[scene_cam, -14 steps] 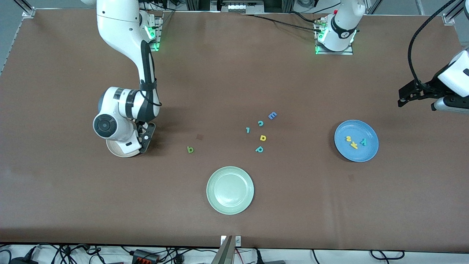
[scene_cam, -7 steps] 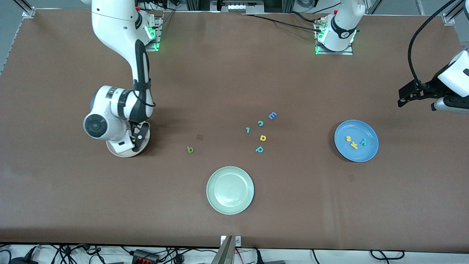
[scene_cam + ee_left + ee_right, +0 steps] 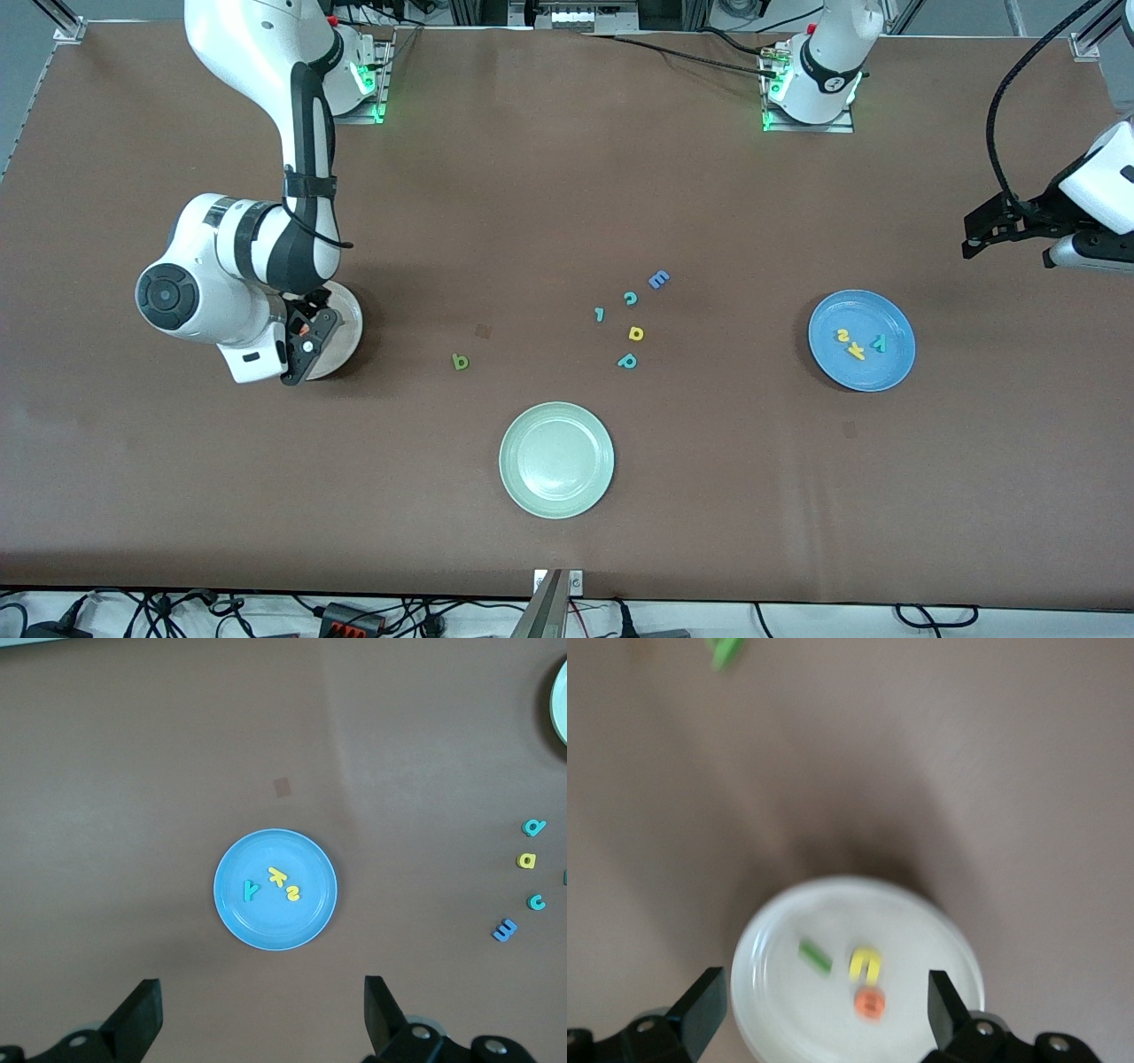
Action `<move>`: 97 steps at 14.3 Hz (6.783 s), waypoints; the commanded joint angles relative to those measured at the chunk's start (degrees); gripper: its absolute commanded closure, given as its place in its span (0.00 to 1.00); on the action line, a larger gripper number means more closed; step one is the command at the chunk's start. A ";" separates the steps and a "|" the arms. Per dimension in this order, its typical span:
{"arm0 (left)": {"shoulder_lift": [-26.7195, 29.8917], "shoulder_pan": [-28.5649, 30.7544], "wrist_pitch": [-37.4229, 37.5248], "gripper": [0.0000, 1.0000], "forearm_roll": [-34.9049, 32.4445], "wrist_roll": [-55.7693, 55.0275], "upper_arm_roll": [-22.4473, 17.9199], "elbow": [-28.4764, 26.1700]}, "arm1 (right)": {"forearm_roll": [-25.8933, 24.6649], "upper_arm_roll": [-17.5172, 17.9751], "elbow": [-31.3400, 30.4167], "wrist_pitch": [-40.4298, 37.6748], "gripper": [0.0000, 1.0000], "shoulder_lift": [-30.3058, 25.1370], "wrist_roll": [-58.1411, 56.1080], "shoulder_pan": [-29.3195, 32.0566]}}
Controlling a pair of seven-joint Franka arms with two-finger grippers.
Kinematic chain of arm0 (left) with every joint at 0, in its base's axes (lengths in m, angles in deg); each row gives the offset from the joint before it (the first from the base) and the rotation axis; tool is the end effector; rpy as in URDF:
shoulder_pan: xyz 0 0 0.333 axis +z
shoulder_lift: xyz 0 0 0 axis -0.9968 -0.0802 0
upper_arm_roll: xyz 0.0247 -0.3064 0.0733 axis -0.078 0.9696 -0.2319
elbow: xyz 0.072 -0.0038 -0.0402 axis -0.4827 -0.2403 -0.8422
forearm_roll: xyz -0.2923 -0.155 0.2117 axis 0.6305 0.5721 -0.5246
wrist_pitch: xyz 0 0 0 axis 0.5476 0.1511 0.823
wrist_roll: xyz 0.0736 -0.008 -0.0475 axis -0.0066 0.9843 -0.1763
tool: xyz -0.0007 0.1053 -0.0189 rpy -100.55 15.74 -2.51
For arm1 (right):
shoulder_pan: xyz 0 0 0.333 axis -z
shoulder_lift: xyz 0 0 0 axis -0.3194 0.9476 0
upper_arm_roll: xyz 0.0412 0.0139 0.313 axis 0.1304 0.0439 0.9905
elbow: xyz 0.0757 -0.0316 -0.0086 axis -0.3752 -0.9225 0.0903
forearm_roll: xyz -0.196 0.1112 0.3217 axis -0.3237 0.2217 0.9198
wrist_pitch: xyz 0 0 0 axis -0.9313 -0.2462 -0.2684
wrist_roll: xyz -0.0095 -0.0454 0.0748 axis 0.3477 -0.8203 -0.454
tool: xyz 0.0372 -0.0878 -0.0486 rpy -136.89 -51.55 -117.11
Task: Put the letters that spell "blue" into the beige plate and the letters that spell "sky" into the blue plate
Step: 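Carry the green l onto the beige plate and open the right gripper, then move the right gripper to the green q and grasp it, then carry the green q onto the beige plate and open the right gripper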
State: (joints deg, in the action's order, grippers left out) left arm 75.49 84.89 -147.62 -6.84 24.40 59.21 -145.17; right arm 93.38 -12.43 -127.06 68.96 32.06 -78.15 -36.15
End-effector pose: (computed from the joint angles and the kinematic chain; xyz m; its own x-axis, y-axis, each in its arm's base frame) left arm 0.5722 0.0031 0.5933 0.9912 -0.1208 0.0537 -0.1202 -0.9926 -0.0144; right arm 0.6377 0.1217 0.2971 0.5596 0.8281 -0.0322 0.8228 -0.5598 -0.0983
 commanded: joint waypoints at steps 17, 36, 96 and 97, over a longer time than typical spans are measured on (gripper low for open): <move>-0.66 -0.37 1.50 0.00 1.21 0.78 0.76 2.17 | 0.19 9.16 3.79 10.10 0.00 6.61 70.37 -7.45; -0.66 -0.28 1.33 0.00 0.94 0.79 1.55 2.70 | -1.41 12.15 12.75 10.45 0.43 14.70 61.75 -5.96; -0.57 -0.28 1.50 0.00 0.85 0.96 1.64 2.96 | -0.26 -2.44 -2.55 -4.41 0.00 5.11 24.40 4.58; -0.57 -0.28 1.50 0.00 0.77 0.96 1.64 2.96 | -0.26 -2.36 -0.63 -4.14 0.00 5.29 24.31 5.63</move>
State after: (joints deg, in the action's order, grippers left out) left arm 75.44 84.54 -147.37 -6.84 24.40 60.80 -143.79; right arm 92.50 -15.15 -130.18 64.73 38.54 -53.68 -32.49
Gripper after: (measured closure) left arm 0.000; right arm 0.000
